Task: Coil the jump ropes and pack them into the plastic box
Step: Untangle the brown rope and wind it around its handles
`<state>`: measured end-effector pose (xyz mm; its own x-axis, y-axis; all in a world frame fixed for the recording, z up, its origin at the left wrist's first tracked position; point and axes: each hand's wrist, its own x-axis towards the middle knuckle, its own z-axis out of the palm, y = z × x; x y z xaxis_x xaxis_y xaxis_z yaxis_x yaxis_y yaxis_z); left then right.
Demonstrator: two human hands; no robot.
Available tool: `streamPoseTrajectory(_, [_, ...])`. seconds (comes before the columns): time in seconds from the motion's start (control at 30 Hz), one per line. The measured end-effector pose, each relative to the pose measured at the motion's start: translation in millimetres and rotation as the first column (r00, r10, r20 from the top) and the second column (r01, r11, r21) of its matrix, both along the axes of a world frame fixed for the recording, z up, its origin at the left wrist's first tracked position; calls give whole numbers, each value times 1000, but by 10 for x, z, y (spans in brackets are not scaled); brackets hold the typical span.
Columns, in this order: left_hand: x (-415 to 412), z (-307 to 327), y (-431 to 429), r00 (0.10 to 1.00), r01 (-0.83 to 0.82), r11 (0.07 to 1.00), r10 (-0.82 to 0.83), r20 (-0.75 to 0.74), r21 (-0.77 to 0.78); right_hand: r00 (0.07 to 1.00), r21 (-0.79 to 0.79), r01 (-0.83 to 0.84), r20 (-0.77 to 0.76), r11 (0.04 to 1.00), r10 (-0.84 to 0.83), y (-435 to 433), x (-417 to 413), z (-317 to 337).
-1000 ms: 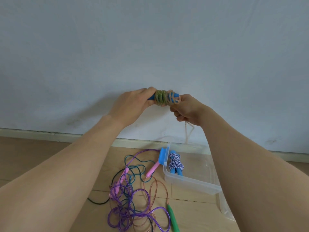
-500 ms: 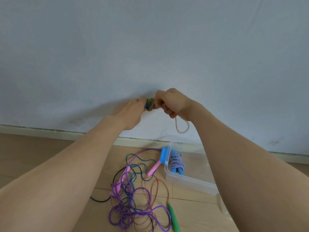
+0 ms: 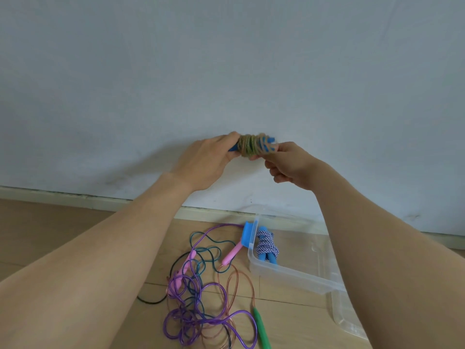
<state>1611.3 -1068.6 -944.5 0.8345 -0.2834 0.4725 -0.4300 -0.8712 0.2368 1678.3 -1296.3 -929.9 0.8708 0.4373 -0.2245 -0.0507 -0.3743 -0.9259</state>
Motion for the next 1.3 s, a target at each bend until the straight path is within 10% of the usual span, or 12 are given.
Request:
streamPoseTrajectory(0.17, [17,14,-108,991,-133,986,134,3,-101,980,-32,-133,-154,991,127,161,-84,77])
streamPoseTrajectory(0.37, [50,-42,-100,933,-319,943,329,-142,90,993,-233,-88,57,968,104,277,-106,92])
streamPoseTrajectory(0.67, [-31,-7,-13,839,-208,917,-12,-544,-341,947,-380,-136,222,915,233,299,-157,135])
streamPoseTrajectory(1.3, [21,82,-102,714,-264,904,-52,-698,-336,985,-308,-71,126,949,115,368,-173,152])
